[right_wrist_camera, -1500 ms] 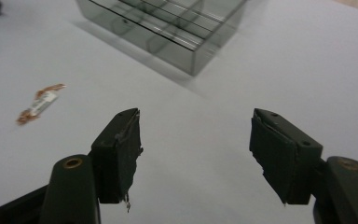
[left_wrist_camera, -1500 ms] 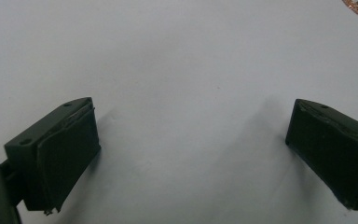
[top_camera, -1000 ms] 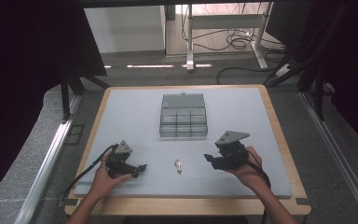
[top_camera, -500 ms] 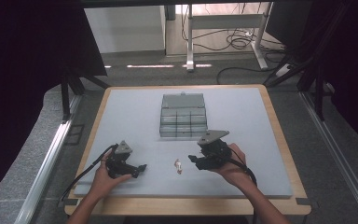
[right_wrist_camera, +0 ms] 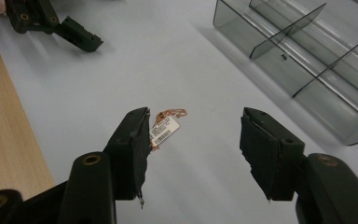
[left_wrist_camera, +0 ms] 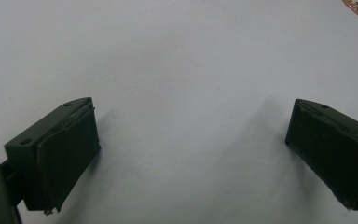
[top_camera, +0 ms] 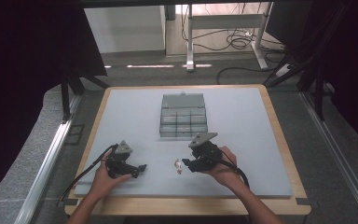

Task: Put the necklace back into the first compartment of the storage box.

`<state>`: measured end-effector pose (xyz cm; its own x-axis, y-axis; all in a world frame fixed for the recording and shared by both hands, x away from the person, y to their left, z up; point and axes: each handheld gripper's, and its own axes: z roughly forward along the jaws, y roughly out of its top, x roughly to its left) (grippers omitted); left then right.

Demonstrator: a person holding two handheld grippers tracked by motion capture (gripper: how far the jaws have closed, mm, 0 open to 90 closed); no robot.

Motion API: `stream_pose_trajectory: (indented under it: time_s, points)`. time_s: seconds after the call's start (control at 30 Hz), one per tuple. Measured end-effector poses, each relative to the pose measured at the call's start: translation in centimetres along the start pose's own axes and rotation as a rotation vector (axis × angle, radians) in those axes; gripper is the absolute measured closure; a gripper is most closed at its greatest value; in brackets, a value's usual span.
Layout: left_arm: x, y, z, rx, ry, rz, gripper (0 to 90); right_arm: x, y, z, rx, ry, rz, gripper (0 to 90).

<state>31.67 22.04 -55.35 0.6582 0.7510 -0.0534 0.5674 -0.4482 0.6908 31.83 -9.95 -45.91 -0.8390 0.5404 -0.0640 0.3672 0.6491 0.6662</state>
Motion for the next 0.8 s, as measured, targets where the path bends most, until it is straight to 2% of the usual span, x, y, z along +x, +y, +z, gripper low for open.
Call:
stream_pose_trajectory:
  time_s: [0.33, 0.53, 0.8]
  points:
    - [0.0, 0.0, 0.0, -0.003, 0.001, -0.003, 2.3, 0.5, -0.2, 1.4, 0.053, 0.029, 0.001, 47.0]
    - [0.0, 0.0, 0.0, -0.004, 0.002, -0.003, 2.3, 0.6, -0.3, 2.3, 0.081, 0.063, 0.003, 50.5]
    - [0.0, 0.0, 0.0, -0.004, 0.001, -0.003, 2.3, 1.6, -0.1, 3.5, 0.118, 0.107, -0.019, 54.6]
